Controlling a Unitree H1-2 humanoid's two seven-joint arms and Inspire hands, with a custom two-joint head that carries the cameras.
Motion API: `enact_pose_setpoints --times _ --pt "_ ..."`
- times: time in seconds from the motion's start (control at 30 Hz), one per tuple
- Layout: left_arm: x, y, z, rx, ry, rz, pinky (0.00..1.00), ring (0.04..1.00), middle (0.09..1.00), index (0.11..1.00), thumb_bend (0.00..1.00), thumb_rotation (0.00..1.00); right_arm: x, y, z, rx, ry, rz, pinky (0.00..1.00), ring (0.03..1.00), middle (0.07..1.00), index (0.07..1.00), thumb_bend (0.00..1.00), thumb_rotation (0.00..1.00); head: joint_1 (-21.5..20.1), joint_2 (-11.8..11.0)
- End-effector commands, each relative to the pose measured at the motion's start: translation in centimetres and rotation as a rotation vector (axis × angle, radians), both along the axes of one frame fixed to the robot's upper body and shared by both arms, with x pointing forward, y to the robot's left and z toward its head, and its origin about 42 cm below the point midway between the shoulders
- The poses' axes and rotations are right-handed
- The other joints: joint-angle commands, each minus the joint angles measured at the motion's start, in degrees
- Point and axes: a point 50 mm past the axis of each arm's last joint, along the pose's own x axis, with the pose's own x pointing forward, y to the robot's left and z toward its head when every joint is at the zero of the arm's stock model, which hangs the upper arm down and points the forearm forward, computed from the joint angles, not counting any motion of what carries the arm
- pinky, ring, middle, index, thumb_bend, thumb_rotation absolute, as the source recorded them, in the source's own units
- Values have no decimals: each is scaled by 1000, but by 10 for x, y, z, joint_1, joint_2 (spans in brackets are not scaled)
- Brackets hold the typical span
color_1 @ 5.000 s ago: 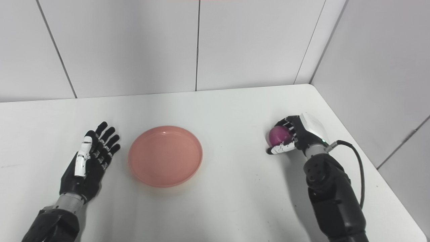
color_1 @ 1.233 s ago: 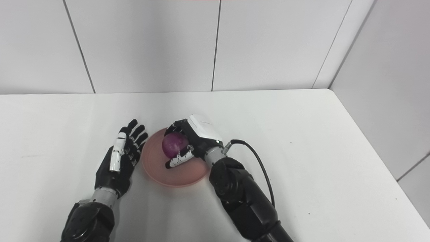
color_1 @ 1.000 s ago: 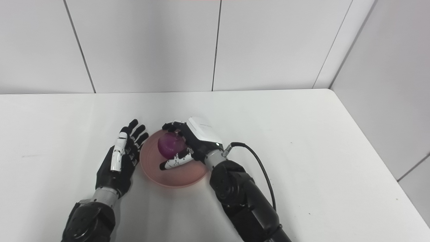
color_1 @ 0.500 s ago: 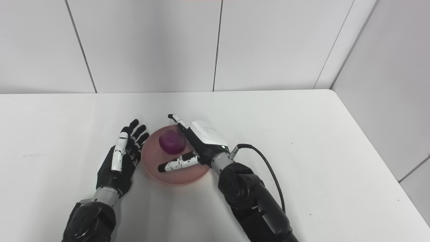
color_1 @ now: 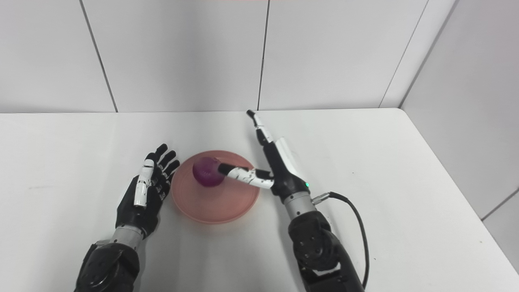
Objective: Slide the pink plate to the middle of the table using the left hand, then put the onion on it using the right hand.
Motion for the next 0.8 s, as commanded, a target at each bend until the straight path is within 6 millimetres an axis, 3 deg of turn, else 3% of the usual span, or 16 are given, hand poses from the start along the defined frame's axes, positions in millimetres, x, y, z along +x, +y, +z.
enact_pose_setpoints --times 0.0,0.17,0.2,0.23,0.33,0.47,0.77 --pt "3 -6 15 -27 -60 -11 949 944 950 942 454 1000 -6 -2 15 40 -54 -17 861 928 966 991 901 883 0 0" --pt "2 -4 15 -30 -59 -12 947 943 950 939 452 1000 -18 -11 2 91 -8 -70 848 916 953 961 753 983 6 1" --pt "1 -3 15 -32 -59 -13 947 943 950 939 451 1000 -21 -13 -4 167 6 -64 845 915 952 958 734 992 6 1" --pt "1 -3 15 -33 -59 -14 950 945 952 941 451 1000 -23 -14 -8 224 15 -59 835 921 956 955 604 997 6 1" --pt "1 -1 15 -32 -59 -19 954 949 956 946 452 1000 -27 -16 -21 334 58 -72 851 920 946 948 470 1000 6 0" --pt "1 0 15 -32 -59 -18 953 948 956 946 455 1000 -33 -14 -30 486 147 -89 980 954 965 970 385 1000 9 0" --pt "-3 3 13 -28 -58 -12 953 949 956 945 452 1000 -41 -15 -38 683 235 -111 1000 995 1000 1000 241 1000 17 -4"
